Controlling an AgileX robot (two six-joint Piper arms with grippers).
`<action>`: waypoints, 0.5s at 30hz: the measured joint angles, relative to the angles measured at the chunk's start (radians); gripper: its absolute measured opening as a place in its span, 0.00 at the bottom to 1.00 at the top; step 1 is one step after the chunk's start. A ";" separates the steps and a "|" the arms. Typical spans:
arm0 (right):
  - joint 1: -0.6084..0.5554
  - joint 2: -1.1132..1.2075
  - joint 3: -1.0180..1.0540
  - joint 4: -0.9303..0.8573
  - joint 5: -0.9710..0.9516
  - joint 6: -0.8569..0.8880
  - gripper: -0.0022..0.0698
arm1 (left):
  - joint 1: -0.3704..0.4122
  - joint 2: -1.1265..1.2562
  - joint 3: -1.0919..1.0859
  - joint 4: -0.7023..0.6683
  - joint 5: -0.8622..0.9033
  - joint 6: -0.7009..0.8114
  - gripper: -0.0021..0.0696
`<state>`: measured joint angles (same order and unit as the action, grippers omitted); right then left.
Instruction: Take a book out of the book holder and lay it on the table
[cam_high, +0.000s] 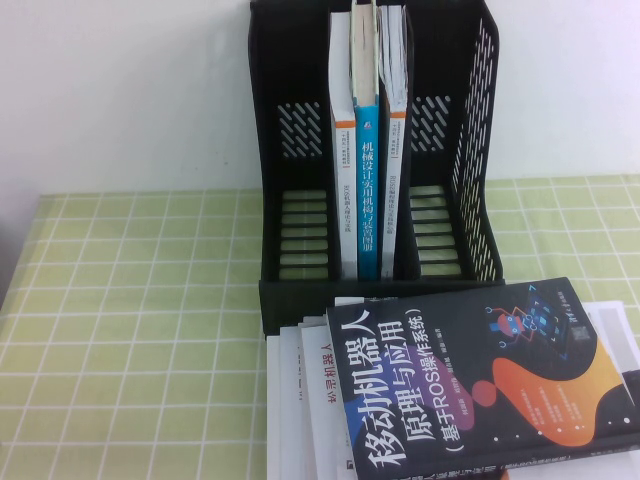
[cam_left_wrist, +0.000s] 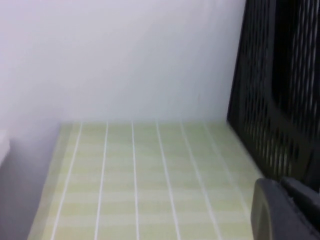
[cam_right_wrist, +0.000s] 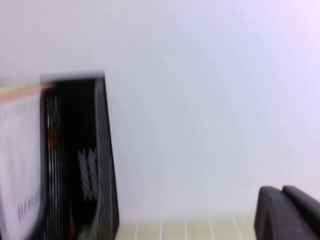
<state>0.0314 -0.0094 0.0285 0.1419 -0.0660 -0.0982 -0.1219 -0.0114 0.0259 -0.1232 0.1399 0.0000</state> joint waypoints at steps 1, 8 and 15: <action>0.000 0.000 0.000 0.005 -0.083 0.008 0.03 | 0.000 0.000 0.002 -0.014 -0.052 0.000 0.02; 0.000 0.000 0.000 0.265 -0.492 0.071 0.03 | 0.000 0.000 0.004 -0.073 -0.501 -0.015 0.02; 0.000 0.000 0.000 0.872 -0.649 0.168 0.03 | 0.000 0.000 0.004 -0.081 -0.856 -0.034 0.02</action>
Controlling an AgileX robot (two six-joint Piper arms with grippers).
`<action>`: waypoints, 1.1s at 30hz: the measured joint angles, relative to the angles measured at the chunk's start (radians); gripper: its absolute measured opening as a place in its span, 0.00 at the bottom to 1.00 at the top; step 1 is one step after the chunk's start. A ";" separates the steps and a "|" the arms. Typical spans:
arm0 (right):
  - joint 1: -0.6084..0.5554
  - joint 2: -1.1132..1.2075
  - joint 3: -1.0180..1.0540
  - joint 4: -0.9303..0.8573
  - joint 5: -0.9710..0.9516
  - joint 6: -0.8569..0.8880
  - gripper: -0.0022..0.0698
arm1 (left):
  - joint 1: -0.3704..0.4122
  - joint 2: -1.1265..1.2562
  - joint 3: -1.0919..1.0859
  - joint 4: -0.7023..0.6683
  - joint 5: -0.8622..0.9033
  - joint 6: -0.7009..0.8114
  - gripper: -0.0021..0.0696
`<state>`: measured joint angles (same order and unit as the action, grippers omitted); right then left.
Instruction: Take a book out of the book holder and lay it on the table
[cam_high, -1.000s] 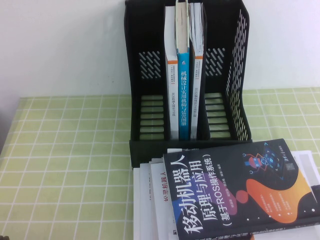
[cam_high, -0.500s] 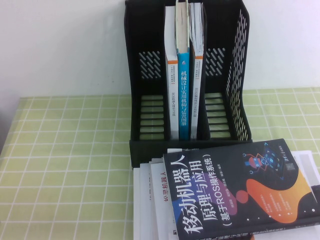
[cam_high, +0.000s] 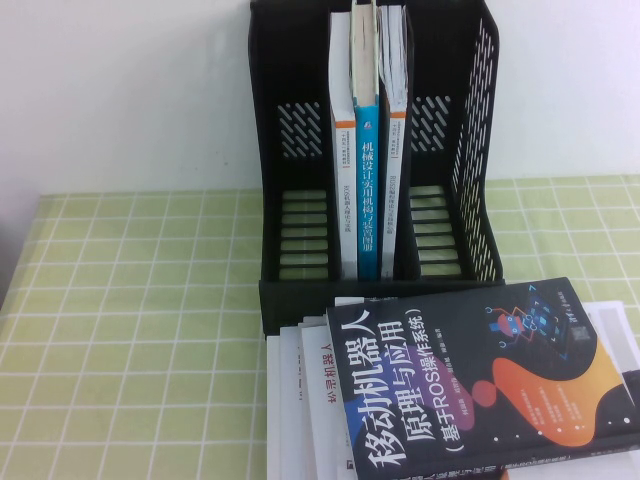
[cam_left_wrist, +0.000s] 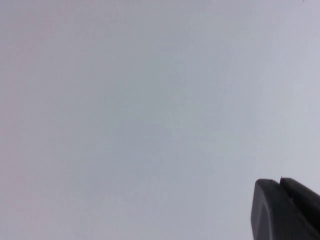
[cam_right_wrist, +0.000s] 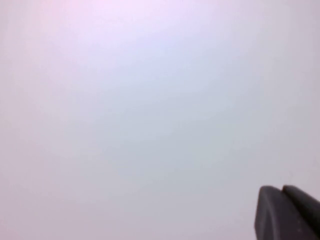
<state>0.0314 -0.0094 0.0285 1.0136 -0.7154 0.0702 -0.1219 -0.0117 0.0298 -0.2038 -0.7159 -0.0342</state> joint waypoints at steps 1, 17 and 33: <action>0.000 0.000 0.000 0.070 -0.016 0.013 0.03 | 0.000 -0.001 0.000 -0.001 -0.027 0.000 0.02; 0.000 0.000 -0.276 -1.075 0.111 0.066 0.03 | 0.000 -0.001 -0.074 0.050 -0.139 -0.389 0.03; 0.000 0.458 -1.005 -1.334 1.228 0.319 0.03 | 0.000 0.354 -0.673 0.204 1.032 -0.403 0.02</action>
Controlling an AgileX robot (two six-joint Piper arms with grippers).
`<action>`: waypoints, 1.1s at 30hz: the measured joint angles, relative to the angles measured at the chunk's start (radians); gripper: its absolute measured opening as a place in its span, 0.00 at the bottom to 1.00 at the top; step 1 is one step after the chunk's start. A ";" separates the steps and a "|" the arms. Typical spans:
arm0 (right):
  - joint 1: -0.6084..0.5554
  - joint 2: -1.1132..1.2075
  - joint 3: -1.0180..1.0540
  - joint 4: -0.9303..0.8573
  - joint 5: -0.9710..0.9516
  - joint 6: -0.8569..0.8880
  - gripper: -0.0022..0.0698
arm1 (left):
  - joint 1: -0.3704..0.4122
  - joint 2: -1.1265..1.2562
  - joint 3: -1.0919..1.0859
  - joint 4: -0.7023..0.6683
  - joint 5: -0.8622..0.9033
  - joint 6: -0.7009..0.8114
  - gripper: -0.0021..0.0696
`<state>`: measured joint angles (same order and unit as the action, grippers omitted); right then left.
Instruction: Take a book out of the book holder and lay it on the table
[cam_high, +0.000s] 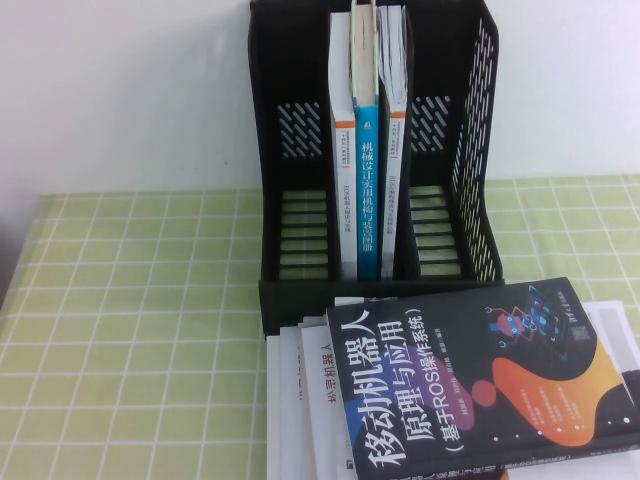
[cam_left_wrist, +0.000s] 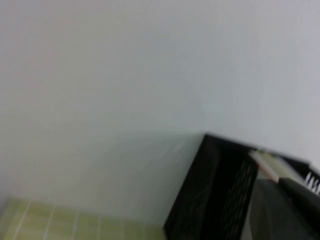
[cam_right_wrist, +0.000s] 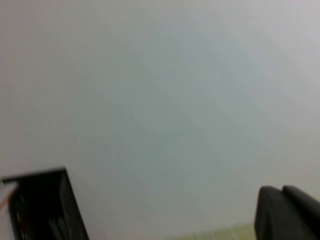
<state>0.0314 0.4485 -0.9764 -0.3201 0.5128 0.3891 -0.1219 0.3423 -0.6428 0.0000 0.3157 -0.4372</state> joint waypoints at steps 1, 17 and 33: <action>0.000 0.028 -0.003 0.011 0.073 0.000 0.03 | 0.000 0.033 -0.001 0.000 0.041 0.022 0.02; 0.000 0.213 0.424 0.859 0.120 -0.574 0.03 | -0.037 0.381 -0.001 -0.716 0.164 0.857 0.03; 0.043 0.398 0.582 1.840 -0.032 -1.645 0.03 | -0.236 0.826 -0.221 -1.361 0.130 1.746 0.03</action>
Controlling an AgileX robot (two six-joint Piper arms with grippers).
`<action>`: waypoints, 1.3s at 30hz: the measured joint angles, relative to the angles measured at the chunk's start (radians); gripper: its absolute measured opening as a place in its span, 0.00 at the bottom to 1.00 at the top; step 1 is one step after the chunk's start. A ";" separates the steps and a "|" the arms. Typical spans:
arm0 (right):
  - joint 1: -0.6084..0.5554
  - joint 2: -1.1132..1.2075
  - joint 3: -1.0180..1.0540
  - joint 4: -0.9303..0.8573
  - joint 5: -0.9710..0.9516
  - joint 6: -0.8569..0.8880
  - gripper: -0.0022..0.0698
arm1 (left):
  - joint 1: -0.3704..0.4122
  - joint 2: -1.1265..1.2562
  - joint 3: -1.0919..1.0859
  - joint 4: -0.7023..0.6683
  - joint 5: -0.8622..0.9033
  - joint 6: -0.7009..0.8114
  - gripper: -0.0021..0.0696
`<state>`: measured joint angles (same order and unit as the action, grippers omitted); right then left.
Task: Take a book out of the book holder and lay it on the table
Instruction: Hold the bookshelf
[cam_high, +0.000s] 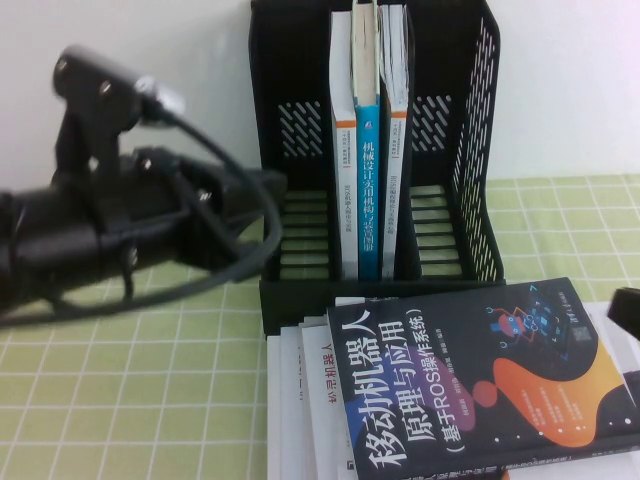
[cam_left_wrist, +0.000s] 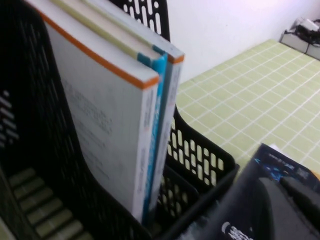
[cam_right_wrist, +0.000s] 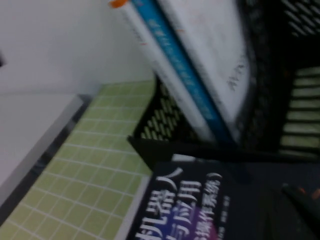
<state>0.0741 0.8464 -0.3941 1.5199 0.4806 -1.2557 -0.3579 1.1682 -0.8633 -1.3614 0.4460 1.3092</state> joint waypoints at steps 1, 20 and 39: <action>0.011 0.013 0.000 0.062 0.027 -0.087 0.03 | 0.000 0.023 -0.027 0.010 0.002 0.005 0.03; 0.166 0.354 -0.358 0.177 -0.164 -0.528 0.03 | -0.003 0.518 -0.614 0.302 0.192 -0.081 0.03; 0.331 0.619 -0.573 0.224 -0.265 -0.608 0.22 | -0.008 0.593 -0.672 0.331 0.178 -0.090 0.03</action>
<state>0.4050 1.4658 -0.9669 1.7436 0.2152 -1.8641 -0.3662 1.7611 -1.5354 -1.0307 0.6242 1.2195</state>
